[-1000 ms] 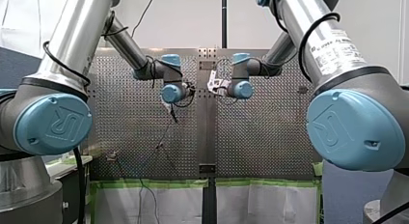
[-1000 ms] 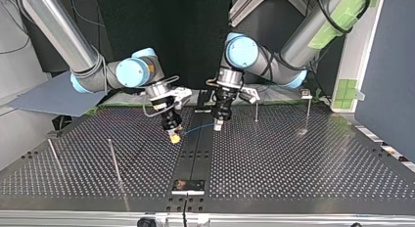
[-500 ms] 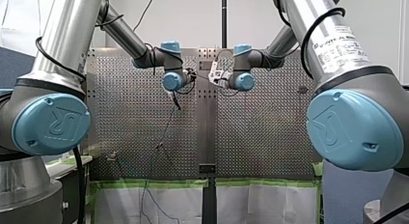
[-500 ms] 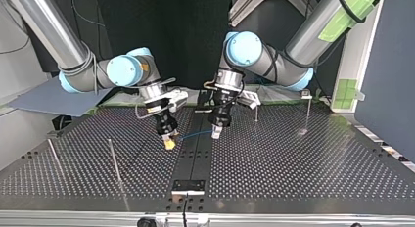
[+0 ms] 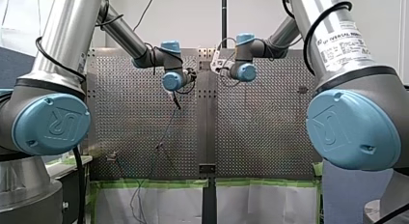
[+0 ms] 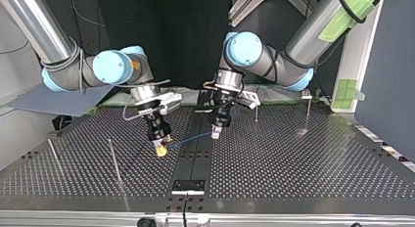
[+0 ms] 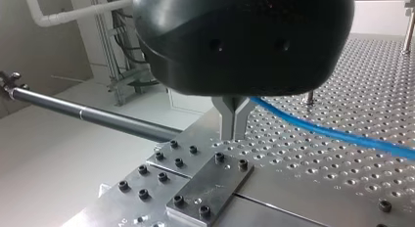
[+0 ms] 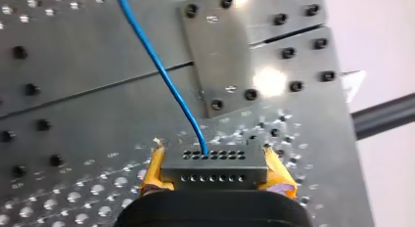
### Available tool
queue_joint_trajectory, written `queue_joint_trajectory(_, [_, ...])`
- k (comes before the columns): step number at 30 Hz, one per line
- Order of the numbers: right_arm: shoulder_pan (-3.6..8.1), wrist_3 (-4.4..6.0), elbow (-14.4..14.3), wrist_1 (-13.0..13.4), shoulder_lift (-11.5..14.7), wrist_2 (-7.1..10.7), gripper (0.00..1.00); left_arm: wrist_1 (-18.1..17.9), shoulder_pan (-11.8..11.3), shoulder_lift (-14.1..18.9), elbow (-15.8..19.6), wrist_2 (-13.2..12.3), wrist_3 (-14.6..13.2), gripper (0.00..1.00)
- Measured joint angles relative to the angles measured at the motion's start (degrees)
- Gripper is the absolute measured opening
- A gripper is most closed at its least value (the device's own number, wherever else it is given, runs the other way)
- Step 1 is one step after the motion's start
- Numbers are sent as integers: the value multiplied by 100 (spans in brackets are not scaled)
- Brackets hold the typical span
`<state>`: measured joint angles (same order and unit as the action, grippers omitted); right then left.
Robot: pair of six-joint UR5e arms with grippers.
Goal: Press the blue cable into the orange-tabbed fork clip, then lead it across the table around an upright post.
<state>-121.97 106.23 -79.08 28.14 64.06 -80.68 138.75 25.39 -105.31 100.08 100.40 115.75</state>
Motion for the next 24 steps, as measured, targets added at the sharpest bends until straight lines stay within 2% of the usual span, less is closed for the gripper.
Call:
queue_joint_trajectory(8, [58, 39, 1, -15, 96, -2, 0, 29, -53, -8, -193, -129, 250, 0])
queue_joint_trajectory(24, [216, 188, 2, -26, 200, -12, 0, 74, -170, -252, -772, -507, 1110, 0])
